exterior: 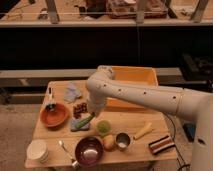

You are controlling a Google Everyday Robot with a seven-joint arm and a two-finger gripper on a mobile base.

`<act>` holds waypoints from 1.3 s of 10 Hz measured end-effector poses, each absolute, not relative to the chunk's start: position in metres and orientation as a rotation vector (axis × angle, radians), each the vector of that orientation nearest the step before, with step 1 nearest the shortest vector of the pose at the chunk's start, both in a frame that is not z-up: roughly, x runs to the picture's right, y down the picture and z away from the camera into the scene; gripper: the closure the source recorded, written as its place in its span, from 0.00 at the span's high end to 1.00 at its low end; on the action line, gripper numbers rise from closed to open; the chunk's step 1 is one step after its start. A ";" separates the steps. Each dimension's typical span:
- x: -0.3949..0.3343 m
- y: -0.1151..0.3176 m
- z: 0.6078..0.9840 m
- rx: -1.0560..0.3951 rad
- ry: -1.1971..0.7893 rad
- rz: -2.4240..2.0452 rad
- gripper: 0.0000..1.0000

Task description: Place pepper in paper cup

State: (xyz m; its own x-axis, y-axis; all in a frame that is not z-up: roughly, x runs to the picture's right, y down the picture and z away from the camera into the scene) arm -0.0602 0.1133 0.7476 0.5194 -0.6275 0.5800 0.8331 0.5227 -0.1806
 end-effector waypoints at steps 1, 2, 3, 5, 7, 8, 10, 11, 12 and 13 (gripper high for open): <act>-0.061 0.114 0.747 -0.475 -0.484 -0.917 0.10; -0.062 0.114 0.747 -0.475 -0.486 -0.918 0.10; -0.064 0.114 0.744 -0.468 -0.502 -0.918 0.10; -0.082 0.109 0.721 -0.417 -0.586 -0.903 0.10; -0.121 0.095 0.685 -0.364 -0.670 -0.914 0.10; -0.137 0.089 0.670 -0.343 -0.700 -0.923 0.10; -0.172 0.083 0.642 -0.305 -0.761 -0.961 0.10; -0.192 0.086 0.633 -0.294 -0.799 -0.986 0.10; -0.208 0.091 0.629 -0.291 -0.833 -1.005 0.10; -0.220 0.097 0.625 -0.293 -0.863 -1.020 0.10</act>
State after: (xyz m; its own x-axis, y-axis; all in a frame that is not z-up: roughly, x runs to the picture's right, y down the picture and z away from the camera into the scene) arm -0.2202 0.0974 0.6255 0.2379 -0.6223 0.7458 0.8384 0.5192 0.1658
